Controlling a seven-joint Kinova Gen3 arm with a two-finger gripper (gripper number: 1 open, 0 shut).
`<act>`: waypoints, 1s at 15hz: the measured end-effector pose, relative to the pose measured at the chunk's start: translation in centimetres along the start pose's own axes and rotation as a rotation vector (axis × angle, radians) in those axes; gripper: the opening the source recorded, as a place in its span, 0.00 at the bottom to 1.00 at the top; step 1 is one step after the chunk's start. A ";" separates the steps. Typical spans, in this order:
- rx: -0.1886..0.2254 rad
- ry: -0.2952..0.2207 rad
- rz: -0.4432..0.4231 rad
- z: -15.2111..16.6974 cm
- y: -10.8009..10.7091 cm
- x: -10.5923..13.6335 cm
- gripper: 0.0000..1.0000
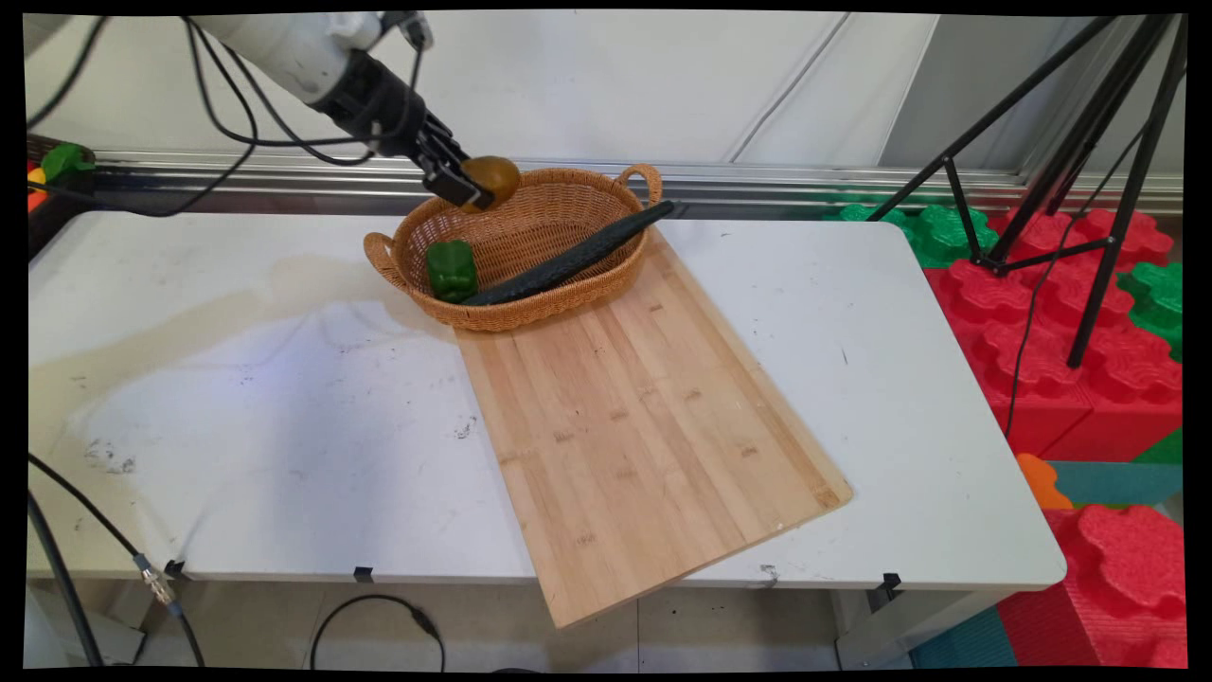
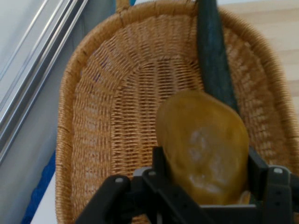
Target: Place the picked object in the vegetable basket
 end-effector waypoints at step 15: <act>-0.027 -0.076 -0.070 13.9 -1.7 0.5 1.00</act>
